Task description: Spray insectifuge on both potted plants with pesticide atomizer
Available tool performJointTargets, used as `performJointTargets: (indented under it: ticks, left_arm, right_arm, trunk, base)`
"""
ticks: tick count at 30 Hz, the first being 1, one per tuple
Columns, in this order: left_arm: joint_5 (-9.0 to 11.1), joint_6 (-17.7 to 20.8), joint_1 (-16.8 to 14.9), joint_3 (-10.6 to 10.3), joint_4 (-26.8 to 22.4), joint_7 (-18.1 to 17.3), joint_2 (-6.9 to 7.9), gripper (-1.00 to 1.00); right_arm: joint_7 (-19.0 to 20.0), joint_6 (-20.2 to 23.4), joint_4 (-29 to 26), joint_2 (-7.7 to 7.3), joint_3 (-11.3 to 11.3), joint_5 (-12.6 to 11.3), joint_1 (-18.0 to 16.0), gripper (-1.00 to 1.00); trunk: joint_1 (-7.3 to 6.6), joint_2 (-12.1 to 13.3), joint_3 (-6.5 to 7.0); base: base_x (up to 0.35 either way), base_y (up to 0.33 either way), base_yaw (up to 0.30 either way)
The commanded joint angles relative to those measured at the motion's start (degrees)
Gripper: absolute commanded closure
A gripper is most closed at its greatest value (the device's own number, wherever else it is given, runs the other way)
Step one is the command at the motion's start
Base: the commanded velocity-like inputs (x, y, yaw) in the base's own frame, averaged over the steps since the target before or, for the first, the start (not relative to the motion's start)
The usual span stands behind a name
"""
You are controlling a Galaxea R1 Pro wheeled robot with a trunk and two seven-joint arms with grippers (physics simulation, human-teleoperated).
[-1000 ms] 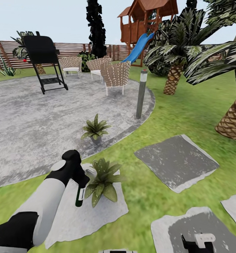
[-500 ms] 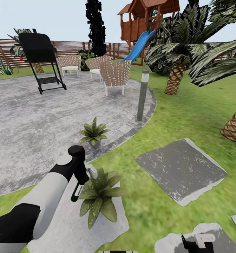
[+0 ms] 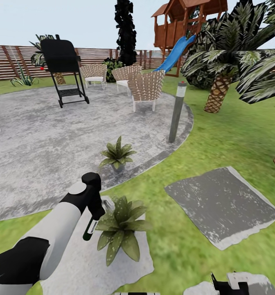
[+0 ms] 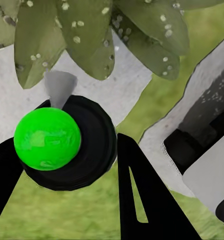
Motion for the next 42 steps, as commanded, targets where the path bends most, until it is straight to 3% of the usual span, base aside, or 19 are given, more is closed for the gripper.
performJointTargets:
  ticks: [1, 16, 22, 31, 42]
  left_arm:
    - [-0.5, 0.6, 0.0, 0.0, 0.0, -0.6, -0.03, 1.00]
    - [-0.6, 0.6, -0.1, -0.1, 0.0, -0.6, -0.04, 1.00]
    - [-0.5, 0.7, -0.1, -2.9, 0.0, -0.6, 0.04, 1.00]
    - [-0.4, 0.9, -0.2, -3.0, 0.0, -0.6, 0.18, 1.00]
    - [-0.4, 1.1, -0.4, -2.8, -0.1, -0.6, 0.43, 1.00]
  right_arm:
    - [0.5, -0.2, 0.0, 0.00, -0.5, 0.0, 0.0, -1.00]
    - [0.5, -0.2, 0.0, 0.00, -0.4, 0.0, 0.0, -1.00]
    - [0.5, -0.2, 0.0, 0.01, -0.4, 0.0, 0.0, -1.00]
    - [0.5, -0.2, 0.0, 0.01, -0.4, 0.1, 0.0, -1.00]
    - [0.5, -0.2, 0.0, 0.08, -0.4, 0.1, 0.0, -1.00]
  trunk:
    - [0.00, 0.0, -0.05]
    - [0.00, 0.0, -0.05]
    - [0.00, 0.0, -0.05]
    - [0.00, 0.0, -0.05]
    - [0.00, 0.0, -0.05]
  base:
    - [0.088, -0.260, 0.003]
    - [0.058, -0.267, 0.208]
    - [-0.167, -0.251, 0.277]
    - [-0.203, -0.216, 0.099]
    - [0.201, -0.157, 0.264]
